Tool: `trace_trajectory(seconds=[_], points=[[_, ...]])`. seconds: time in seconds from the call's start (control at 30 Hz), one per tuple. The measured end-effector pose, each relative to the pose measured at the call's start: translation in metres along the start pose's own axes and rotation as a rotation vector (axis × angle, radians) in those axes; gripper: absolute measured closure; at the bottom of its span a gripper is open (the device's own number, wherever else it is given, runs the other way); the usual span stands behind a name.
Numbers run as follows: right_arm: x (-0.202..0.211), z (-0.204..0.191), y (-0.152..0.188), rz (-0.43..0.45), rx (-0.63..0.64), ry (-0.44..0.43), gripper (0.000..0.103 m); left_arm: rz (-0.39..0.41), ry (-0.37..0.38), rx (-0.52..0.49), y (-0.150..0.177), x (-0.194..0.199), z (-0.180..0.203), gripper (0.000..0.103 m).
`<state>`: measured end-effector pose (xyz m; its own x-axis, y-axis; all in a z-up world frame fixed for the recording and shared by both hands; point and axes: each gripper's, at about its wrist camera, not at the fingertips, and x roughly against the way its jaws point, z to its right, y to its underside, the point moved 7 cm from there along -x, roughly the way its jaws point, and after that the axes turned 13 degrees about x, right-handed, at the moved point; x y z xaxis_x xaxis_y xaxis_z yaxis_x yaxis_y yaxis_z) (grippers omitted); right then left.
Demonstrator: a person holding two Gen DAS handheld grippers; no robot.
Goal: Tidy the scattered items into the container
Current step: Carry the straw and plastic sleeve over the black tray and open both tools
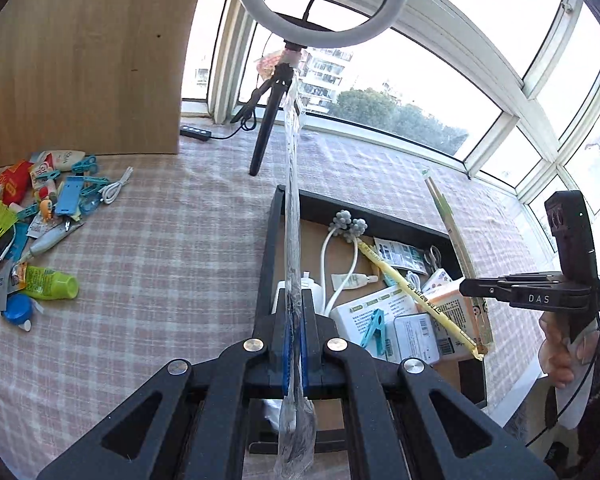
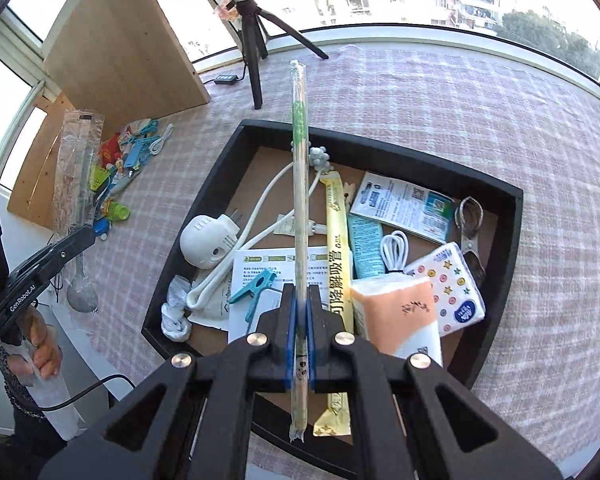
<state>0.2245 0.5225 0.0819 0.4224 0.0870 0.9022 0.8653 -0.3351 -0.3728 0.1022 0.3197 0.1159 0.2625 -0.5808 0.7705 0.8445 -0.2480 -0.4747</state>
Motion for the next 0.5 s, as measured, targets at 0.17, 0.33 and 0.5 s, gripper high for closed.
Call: trace_trajectory(seconds=[0.17, 0.33, 0.5], points=[[0.016, 0.032, 0.028, 0.014, -0.065, 0.039, 0.098, -0.038, 0.019, -0.08, 0.01, -0.023, 0.049, 0.1], [0.022, 0.043, 0.036, 0.013, -0.05, 0.101, 0.098, -0.062, 0.006, -0.137, 0.021, -0.038, 0.077, 0.098], [0.016, 0.036, 0.03, 0.01, -0.004, 0.102, 0.047, -0.033, -0.066, -0.144, 0.022, -0.049, 0.08, 0.018]])
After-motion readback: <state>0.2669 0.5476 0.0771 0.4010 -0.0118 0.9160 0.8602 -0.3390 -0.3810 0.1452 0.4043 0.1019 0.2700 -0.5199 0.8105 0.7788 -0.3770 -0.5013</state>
